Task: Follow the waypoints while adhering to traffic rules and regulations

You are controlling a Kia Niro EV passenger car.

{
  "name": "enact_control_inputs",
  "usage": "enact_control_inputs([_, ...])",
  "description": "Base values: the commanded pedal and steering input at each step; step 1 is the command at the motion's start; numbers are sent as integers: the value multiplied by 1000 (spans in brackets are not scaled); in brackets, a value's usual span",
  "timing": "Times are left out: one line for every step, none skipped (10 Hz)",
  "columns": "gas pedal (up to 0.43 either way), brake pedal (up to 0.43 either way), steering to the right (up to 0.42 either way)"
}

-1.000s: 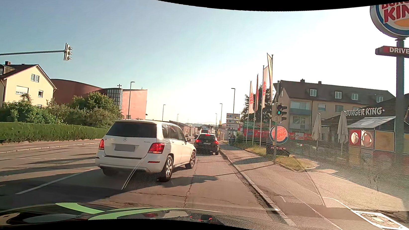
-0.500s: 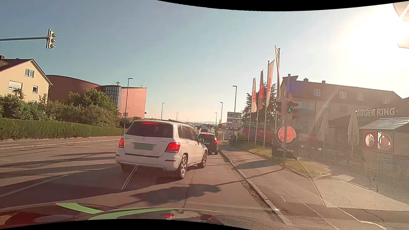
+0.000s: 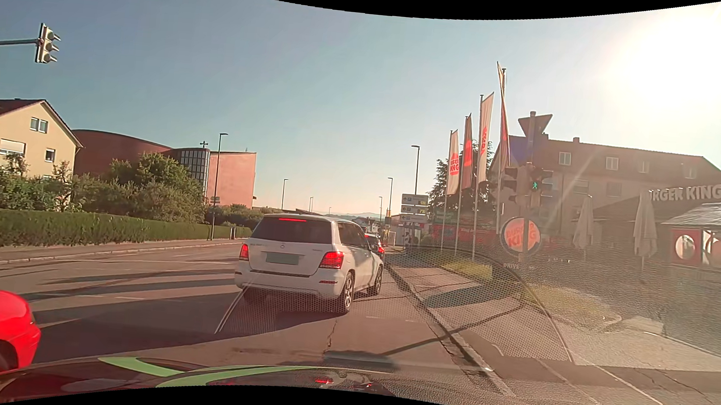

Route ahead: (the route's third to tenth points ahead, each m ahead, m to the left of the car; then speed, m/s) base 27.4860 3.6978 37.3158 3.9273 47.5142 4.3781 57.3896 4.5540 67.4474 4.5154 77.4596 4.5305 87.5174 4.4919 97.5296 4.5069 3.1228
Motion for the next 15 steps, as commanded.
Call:
enact_control_inputs([0,0,2])
enact_control_inputs([0,0,2])
enact_control_inputs([0,0,2])
enact_control_inputs([0,0,2])
enact_control_inputs([0,0,2])
enact_control_inputs([0,0,2])
enact_control_inputs([0,0,2])
enact_control_inputs([0,30,2])
enact_control_inputs([0,67,2])
enact_control_inputs([0,73,2])
enact_control_inputs([0,73,2])
enact_control_inputs([0,73,2])
enact_control_inputs([0,73,2])
enact_control_inputs([0,91,2])
enact_control_inputs([0,104,2])
